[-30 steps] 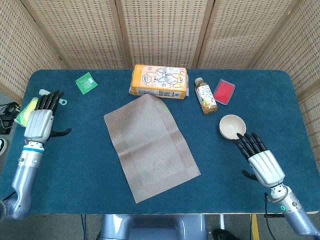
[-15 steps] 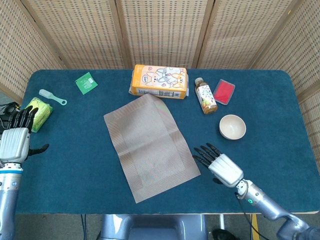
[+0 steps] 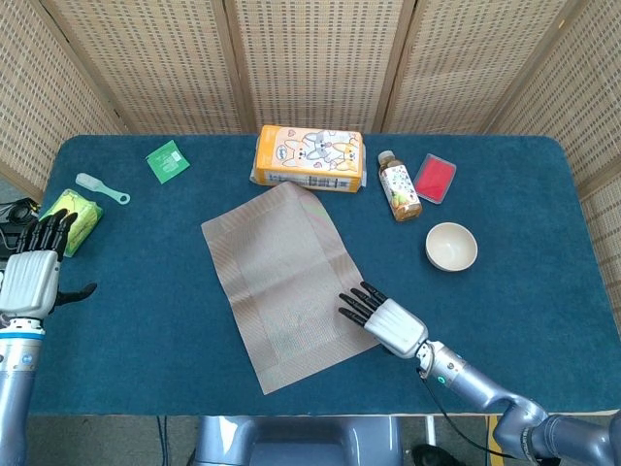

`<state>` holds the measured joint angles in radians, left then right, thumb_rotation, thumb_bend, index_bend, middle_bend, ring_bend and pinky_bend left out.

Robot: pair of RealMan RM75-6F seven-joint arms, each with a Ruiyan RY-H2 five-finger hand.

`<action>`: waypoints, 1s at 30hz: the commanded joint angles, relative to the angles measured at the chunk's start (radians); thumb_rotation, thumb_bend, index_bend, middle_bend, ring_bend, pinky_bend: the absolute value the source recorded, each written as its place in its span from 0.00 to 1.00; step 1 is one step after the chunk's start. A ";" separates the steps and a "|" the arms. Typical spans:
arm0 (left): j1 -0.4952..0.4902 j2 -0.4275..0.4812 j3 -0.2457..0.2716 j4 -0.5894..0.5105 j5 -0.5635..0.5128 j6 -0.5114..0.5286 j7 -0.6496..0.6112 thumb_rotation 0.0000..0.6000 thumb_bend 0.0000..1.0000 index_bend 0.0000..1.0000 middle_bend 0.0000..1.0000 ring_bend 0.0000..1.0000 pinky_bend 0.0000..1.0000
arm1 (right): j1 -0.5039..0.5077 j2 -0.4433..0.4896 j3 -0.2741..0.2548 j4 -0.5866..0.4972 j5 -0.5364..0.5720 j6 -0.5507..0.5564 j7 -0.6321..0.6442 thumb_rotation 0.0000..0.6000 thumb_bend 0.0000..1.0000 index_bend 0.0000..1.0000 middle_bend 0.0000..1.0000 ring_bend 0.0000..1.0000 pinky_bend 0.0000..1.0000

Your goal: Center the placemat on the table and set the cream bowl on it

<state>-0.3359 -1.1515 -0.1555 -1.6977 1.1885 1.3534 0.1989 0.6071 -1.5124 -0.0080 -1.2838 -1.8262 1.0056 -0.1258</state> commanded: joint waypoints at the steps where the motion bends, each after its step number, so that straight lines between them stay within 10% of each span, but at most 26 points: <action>1: 0.001 0.000 -0.002 0.001 -0.002 -0.003 -0.002 1.00 0.00 0.00 0.00 0.00 0.00 | 0.009 -0.010 -0.004 0.009 0.011 -0.010 -0.009 1.00 0.00 0.12 0.00 0.00 0.00; 23: 0.008 0.006 -0.017 0.006 -0.004 -0.022 -0.015 1.00 0.00 0.00 0.00 0.00 0.00 | 0.046 -0.064 -0.045 0.085 0.049 -0.024 -0.008 1.00 0.01 0.12 0.00 0.00 0.00; 30: 0.010 0.006 -0.018 0.008 0.001 -0.023 -0.019 1.00 0.00 0.00 0.00 0.00 0.00 | 0.056 -0.081 -0.027 0.100 0.065 0.007 0.018 1.00 0.30 0.13 0.00 0.00 0.00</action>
<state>-0.3257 -1.1459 -0.1738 -1.6899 1.1895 1.3299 0.1799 0.6614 -1.5918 -0.0375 -1.1857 -1.7632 1.0095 -0.1106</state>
